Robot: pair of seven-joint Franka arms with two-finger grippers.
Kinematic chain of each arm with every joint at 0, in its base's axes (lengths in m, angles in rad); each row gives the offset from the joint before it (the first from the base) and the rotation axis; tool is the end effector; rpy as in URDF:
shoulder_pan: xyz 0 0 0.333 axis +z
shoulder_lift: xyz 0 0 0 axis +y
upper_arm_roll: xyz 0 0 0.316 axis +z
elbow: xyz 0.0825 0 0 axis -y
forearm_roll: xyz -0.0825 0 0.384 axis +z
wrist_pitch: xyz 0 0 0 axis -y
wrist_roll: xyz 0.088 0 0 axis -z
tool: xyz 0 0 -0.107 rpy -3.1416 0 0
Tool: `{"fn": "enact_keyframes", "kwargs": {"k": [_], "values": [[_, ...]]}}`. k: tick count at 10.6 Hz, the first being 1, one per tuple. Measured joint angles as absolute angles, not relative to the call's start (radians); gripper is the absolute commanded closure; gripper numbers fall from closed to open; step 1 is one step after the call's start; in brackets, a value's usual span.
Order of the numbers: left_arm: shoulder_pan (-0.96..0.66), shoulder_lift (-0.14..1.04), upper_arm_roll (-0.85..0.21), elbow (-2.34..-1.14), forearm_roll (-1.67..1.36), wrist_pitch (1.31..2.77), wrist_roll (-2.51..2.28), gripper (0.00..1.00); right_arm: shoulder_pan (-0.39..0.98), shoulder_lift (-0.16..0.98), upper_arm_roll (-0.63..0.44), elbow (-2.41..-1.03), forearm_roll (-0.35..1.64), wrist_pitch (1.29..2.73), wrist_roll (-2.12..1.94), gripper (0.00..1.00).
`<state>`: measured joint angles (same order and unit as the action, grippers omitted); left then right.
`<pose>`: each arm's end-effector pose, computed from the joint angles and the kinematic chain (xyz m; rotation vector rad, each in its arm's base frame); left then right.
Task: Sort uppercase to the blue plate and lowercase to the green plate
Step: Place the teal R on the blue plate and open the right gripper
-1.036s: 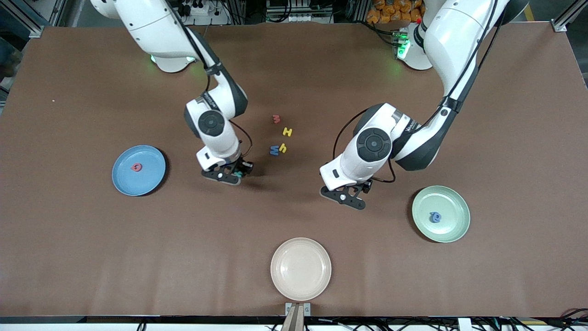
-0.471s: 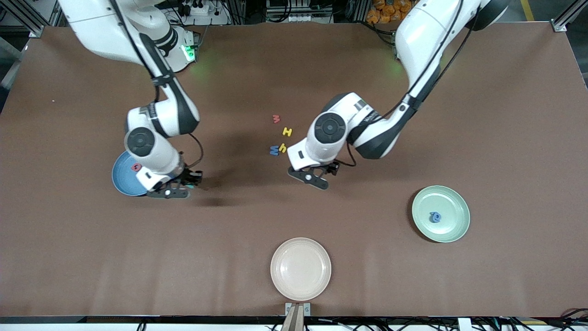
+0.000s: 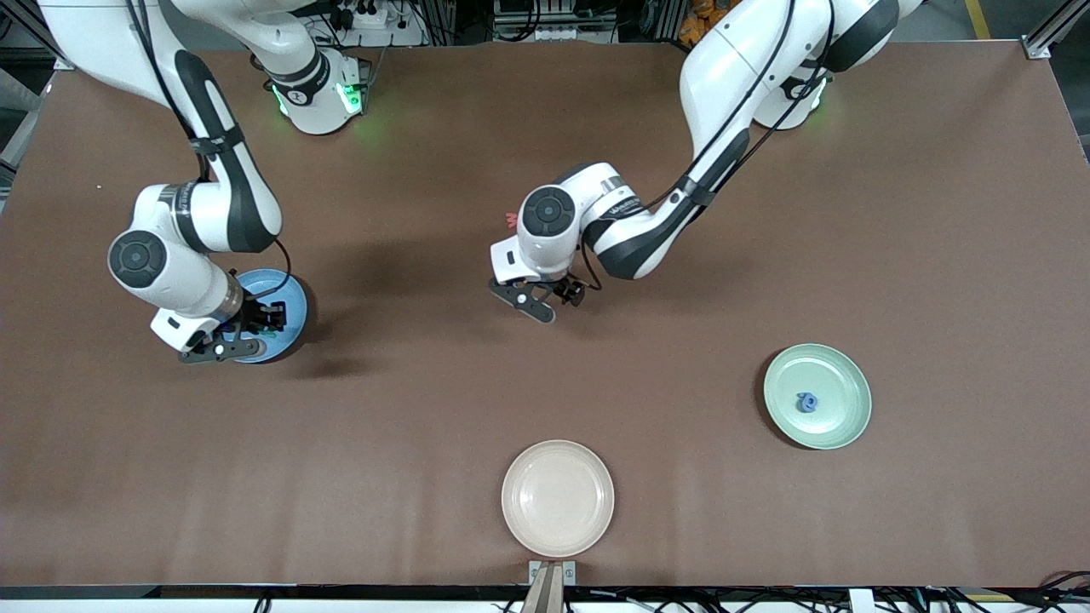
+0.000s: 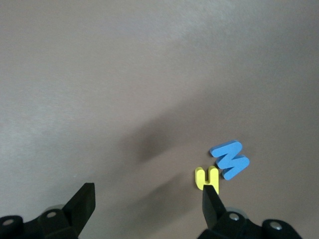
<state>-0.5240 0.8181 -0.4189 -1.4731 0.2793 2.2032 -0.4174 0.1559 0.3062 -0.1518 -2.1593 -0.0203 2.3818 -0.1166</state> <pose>0.4695 -0.5401 0.2188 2.9584 -0.8767 -0.0913 0.5576 0.0022 0.2495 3.0766 0.2174 -0.1292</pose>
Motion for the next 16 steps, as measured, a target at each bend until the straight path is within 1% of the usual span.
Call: {"fn": "enact_keyframes", "kwargs": {"k": [2,3,4,5,7,9,10,12,14,16], "values": [[-0.546,0.827,-0.417,-1.476,0.298,2.207,-0.418,0.1,0.153,0.296,-0.151,-2.218,-0.02,2.39,-0.119,0.62],[-0.554,0.834,-0.416,-1.479,0.315,2.217,-0.418,0.1,0.152,0.295,-0.151,-2.238,-0.02,2.398,-0.119,0.55],[-0.561,0.842,-0.416,-1.48,0.325,2.228,-0.419,0.1,0.15,0.295,-0.151,-2.257,-0.02,2.418,-0.119,0.53],[-0.569,0.849,-0.416,-1.482,0.327,2.238,-0.419,0.11,0.148,0.295,-0.151,-2.278,-0.02,2.453,-0.119,0.44],[-0.582,0.86,-0.415,-1.486,0.327,2.256,-0.423,0.13,0.144,0.295,-0.152,-2.304,-0.02,2.49,-0.119,0.38],[-0.597,0.868,-0.415,-1.497,0.327,2.272,-0.441,0.14,0.144,0.286,-0.152,-2.304,-0.02,2.488,-0.119,0.38],[-0.605,0.868,-0.415,-1.503,0.332,2.274,-0.445,0.17,0.143,0.274,-0.152,-2.304,-0.02,2.48,-0.119,0.38],[-0.616,0.869,-0.415,-1.513,0.346,2.275,-0.455,0.18,0.143,0.234,-0.151,-2.303,-0.018,2.439,-0.111,0.38],[-0.618,0.869,-0.415,-1.519,0.351,2.276,-0.457,0.21,0.151,0.182,-0.147,-2.302,-0.017,2.4,-0.068,0.38],[-0.618,0.869,-0.415,-1.52,0.368,2.278,-0.457,0.23,0.18,0.153,-0.136,-2.302,-0.016,2.393,0.006,0.38]]}}
